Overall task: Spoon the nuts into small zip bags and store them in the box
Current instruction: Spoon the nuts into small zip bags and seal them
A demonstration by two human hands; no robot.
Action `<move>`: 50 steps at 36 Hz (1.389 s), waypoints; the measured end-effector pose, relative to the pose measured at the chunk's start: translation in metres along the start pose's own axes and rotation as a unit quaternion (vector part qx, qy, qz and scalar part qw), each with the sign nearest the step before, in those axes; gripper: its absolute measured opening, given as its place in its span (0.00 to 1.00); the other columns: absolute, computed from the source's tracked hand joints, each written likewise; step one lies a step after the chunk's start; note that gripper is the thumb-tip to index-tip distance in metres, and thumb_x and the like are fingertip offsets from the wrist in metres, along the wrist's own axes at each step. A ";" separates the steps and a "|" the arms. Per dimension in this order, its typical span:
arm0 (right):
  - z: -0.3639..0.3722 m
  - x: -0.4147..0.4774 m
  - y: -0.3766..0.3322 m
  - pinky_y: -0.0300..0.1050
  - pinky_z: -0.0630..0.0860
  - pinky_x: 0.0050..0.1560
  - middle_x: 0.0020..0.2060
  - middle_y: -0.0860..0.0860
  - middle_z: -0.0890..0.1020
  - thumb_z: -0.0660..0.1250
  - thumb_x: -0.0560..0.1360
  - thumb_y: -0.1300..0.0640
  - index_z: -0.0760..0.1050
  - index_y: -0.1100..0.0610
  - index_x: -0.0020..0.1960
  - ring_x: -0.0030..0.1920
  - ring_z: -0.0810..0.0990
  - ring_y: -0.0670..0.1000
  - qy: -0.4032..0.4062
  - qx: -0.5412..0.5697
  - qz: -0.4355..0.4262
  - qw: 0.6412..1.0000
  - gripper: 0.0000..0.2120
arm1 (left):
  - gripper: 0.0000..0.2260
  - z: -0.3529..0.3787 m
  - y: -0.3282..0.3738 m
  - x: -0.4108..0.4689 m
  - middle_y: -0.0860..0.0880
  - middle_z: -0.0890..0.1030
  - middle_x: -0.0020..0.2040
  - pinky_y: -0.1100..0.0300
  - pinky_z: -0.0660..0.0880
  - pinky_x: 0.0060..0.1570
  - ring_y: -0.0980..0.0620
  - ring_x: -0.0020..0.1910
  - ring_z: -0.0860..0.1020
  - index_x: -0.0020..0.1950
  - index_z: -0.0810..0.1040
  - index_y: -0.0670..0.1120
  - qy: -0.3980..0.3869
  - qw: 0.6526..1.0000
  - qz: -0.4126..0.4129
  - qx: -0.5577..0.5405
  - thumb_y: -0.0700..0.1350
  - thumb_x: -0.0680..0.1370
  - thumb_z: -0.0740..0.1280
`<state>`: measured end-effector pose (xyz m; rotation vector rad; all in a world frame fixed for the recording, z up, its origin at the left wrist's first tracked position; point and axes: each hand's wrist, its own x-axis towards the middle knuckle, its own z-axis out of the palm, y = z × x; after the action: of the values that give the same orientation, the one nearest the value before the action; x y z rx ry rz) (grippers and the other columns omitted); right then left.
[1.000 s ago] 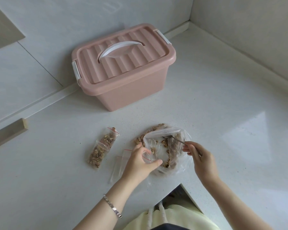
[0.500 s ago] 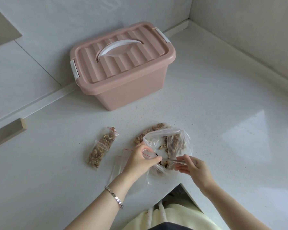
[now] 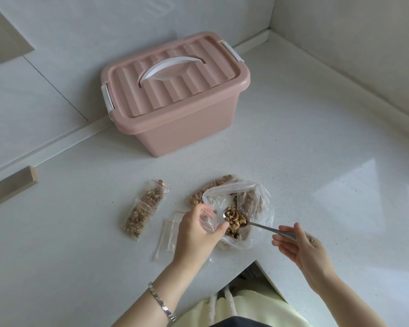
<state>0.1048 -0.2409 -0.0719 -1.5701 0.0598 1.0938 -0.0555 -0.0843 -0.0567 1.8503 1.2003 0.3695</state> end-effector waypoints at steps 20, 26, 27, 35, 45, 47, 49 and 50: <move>0.039 -0.045 -0.032 0.38 0.79 0.38 0.38 0.58 0.84 0.68 0.54 0.25 0.80 0.56 0.42 0.39 0.84 0.55 0.028 0.033 -0.206 0.978 0.36 | 0.18 0.013 0.036 0.014 0.62 0.74 0.44 0.82 0.65 0.38 0.67 0.44 0.72 0.51 0.72 0.50 -0.038 0.993 -0.056 -0.092 0.51 0.67 0.75; 0.041 -0.053 -0.031 0.37 0.78 0.39 0.38 0.54 0.85 0.62 0.64 0.26 0.82 0.53 0.41 0.40 0.84 0.53 0.037 -0.026 -0.267 0.963 0.30 | 0.19 0.017 0.035 0.013 0.60 0.76 0.47 0.73 0.67 0.46 0.62 0.48 0.74 0.52 0.73 0.50 -0.050 0.988 -0.072 -0.130 0.51 0.67 0.76; 0.041 -0.054 -0.031 0.37 0.78 0.39 0.38 0.53 0.85 0.61 0.65 0.27 0.82 0.51 0.42 0.40 0.84 0.52 0.037 -0.034 -0.274 0.960 0.28 | 0.18 0.017 0.036 0.013 0.60 0.76 0.46 0.73 0.67 0.46 0.62 0.48 0.75 0.51 0.73 0.51 -0.052 0.986 -0.074 -0.138 0.50 0.67 0.76; 0.038 -0.058 -0.030 0.36 0.78 0.41 0.37 0.46 0.85 0.57 0.70 0.29 0.81 0.43 0.43 0.41 0.83 0.48 0.041 -0.084 -0.329 0.940 0.21 | 0.16 0.014 0.040 0.011 0.67 0.68 0.44 0.79 0.63 0.46 0.71 0.45 0.69 0.48 0.67 0.55 -0.060 0.987 -0.057 -0.139 0.48 0.69 0.74; 0.032 -0.057 -0.025 0.29 0.74 0.45 0.45 0.38 0.81 0.53 0.79 0.43 0.76 0.36 0.51 0.44 0.80 0.39 0.036 -0.217 -0.452 0.864 0.12 | 0.20 0.022 0.031 0.014 0.63 0.77 0.52 0.73 0.67 0.54 0.65 0.54 0.73 0.56 0.73 0.55 -0.032 0.987 -0.037 -0.156 0.48 0.67 0.75; 0.032 -0.057 -0.025 0.29 0.73 0.46 0.46 0.39 0.81 0.53 0.79 0.43 0.75 0.36 0.51 0.45 0.80 0.39 0.035 -0.221 -0.463 0.857 0.12 | 0.18 0.023 0.030 0.014 0.64 0.77 0.51 0.75 0.67 0.51 0.67 0.54 0.74 0.54 0.74 0.56 -0.036 0.985 -0.032 -0.167 0.48 0.67 0.76; 0.031 -0.058 -0.025 0.28 0.73 0.47 0.46 0.39 0.81 0.54 0.79 0.44 0.76 0.39 0.49 0.45 0.80 0.38 0.036 -0.220 -0.469 0.854 0.12 | 0.15 0.023 0.030 0.014 0.63 0.77 0.49 0.74 0.66 0.50 0.70 0.52 0.72 0.48 0.74 0.56 -0.041 0.985 -0.034 -0.161 0.47 0.67 0.76; 0.031 -0.058 -0.025 0.28 0.73 0.47 0.46 0.39 0.81 0.53 0.79 0.44 0.76 0.41 0.48 0.45 0.80 0.38 0.035 -0.220 -0.470 0.854 0.12 | 0.14 0.023 0.029 0.014 0.64 0.76 0.48 0.73 0.66 0.51 0.71 0.52 0.71 0.46 0.73 0.57 -0.043 0.986 -0.036 -0.157 0.47 0.68 0.75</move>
<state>0.0681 -0.2371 -0.0121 -1.7135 -0.8840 0.2603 -0.0163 -0.0889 -0.0495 1.5322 1.0786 0.4094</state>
